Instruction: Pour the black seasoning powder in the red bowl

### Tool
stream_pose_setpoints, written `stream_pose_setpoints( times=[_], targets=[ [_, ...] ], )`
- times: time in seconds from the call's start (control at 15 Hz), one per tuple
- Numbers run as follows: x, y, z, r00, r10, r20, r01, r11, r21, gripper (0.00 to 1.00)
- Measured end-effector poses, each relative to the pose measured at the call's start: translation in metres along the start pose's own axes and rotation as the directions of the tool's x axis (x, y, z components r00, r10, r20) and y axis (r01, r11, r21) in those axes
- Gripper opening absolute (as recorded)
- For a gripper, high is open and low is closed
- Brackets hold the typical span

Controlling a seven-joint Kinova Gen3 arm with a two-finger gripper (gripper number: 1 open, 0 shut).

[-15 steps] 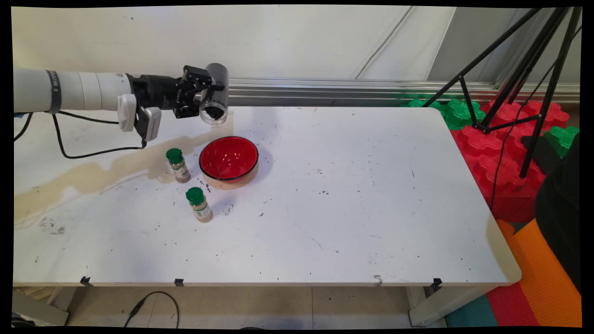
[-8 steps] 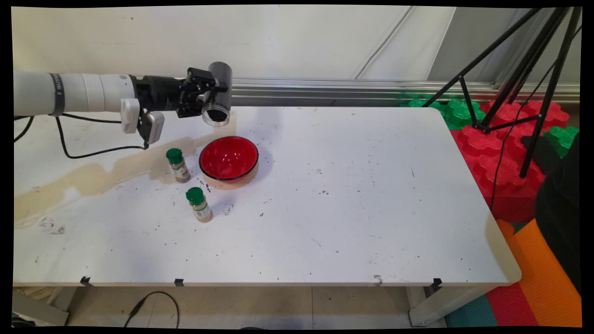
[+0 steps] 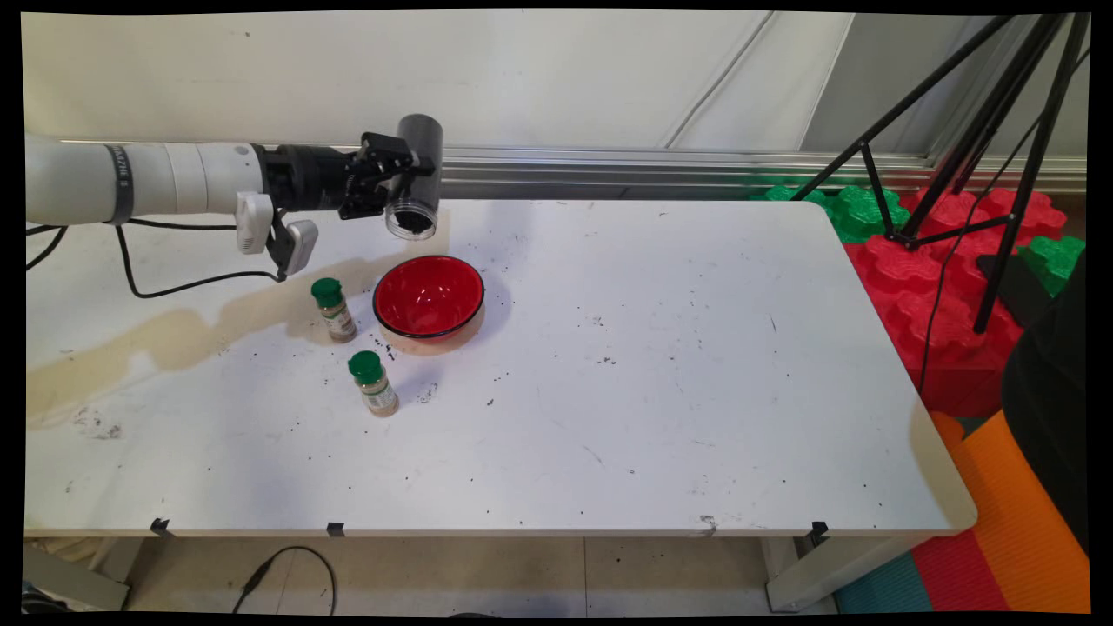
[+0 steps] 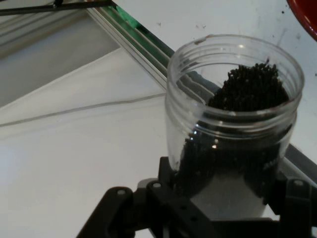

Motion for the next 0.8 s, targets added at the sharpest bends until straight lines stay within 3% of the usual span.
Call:
stream_pose_setpoints(
  times=[0.8],
  targets=[
    [0.01,-0.0008,0.0038,0.995,0.102,0.013,-0.102,0.995,0.004,0.0]
  ],
)
